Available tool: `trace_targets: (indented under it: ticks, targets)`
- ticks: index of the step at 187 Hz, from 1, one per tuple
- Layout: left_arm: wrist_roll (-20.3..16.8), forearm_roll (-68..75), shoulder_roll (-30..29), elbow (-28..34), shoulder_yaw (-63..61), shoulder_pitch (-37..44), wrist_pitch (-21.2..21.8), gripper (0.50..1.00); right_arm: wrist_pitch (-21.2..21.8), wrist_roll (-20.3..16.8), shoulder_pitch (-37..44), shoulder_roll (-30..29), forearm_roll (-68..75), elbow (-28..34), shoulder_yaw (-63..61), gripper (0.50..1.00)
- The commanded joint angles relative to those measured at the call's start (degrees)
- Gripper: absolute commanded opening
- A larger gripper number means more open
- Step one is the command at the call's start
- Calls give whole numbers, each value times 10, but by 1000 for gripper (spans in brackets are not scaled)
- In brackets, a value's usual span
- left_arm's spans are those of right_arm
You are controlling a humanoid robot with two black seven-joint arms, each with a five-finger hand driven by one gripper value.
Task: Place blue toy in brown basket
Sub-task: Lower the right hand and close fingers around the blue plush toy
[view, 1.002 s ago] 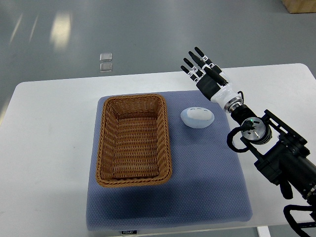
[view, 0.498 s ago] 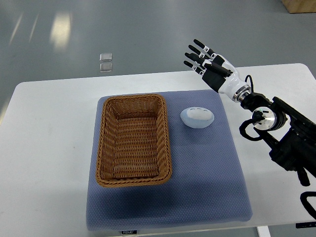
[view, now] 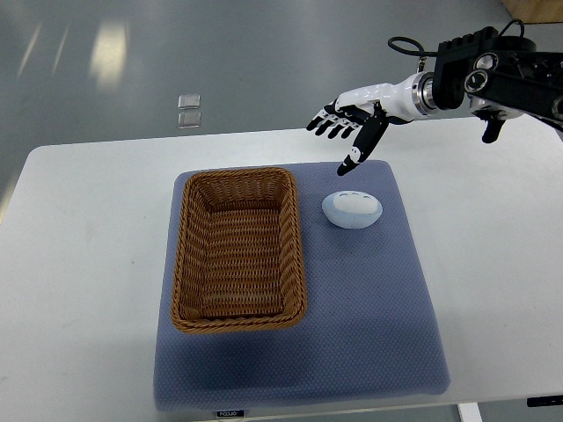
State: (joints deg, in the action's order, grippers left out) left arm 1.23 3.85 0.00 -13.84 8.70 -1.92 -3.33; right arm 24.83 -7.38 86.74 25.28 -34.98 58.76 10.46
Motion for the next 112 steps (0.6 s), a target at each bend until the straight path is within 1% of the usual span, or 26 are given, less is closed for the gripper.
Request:
trace_targets:
  ticks: [1, 2, 6, 30, 50, 51, 76, 112]
  targets:
    - [0, 0, 0, 0, 0, 0, 0, 1000, 2, -17, 24, -1, 0, 22, 28, 909]
    - [0, 0, 0, 0, 0, -1, 0, 1000, 3, -18, 26, -2, 0, 32, 34, 907]
    - [0, 0, 0, 0, 0, -1, 0, 1000, 1, -18, 26, -4, -1, 33, 38, 907]
    - [0, 0, 0, 0, 0, -1, -1, 1000, -14, -18, 22, -14, -10, 32, 63, 907]
    - [0, -1, 0, 0, 0, -1, -1, 1000, -17, -18, 19, -16, -25, 31, 71, 907]
    - [0, -1, 0, 0, 0, -2, -1, 1000, -24, -18, 8, -22, -40, 29, 75, 907]
    - [0, -1, 0, 3, 0, -2, -1, 1000, -58, -22, -9, -33, -53, 22, 76, 907]
    - [0, 0, 0, 2, 0, -1, -1, 1000, -93, -26, -44, -54, -64, -10, 77, 905]
